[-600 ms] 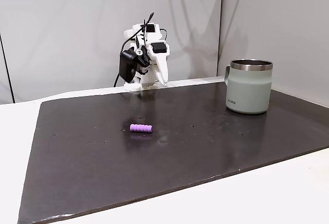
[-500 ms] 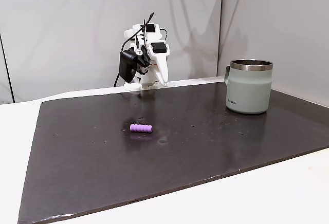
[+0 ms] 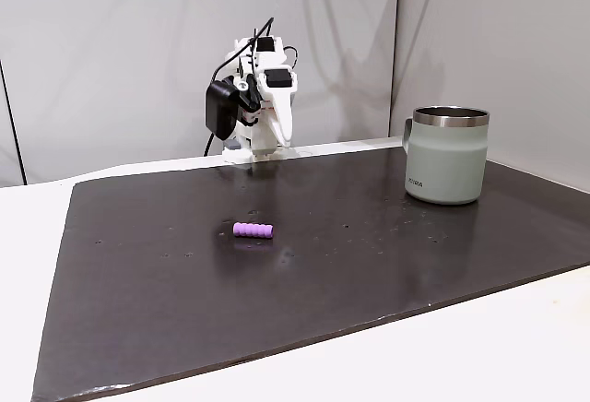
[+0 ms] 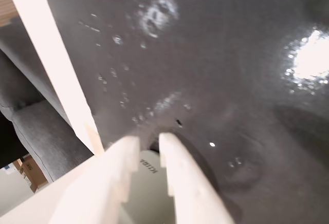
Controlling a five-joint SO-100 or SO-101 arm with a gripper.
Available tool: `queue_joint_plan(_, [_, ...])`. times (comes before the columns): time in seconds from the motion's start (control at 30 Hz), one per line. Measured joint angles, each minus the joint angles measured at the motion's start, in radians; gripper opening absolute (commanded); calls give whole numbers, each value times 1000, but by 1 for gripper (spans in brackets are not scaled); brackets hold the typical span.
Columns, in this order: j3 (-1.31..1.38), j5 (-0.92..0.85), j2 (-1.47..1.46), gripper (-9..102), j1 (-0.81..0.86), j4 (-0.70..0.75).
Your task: Grasp a pengrip and put it in the cup.
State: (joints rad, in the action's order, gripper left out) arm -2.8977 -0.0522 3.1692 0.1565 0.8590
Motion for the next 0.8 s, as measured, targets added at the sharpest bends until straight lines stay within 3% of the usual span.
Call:
queue_joint_plan(0.2, [158, -104, 0, 0, 190, 97])
queue_joint_plan(0.4, [187, -219, 3, 0, 428, 49])
queue_joint_plan(0.6, [284, -261, -41, 0, 480, 26])
queue_joint_plan(0.8, [557, -249, -367, 0, 476, 64])
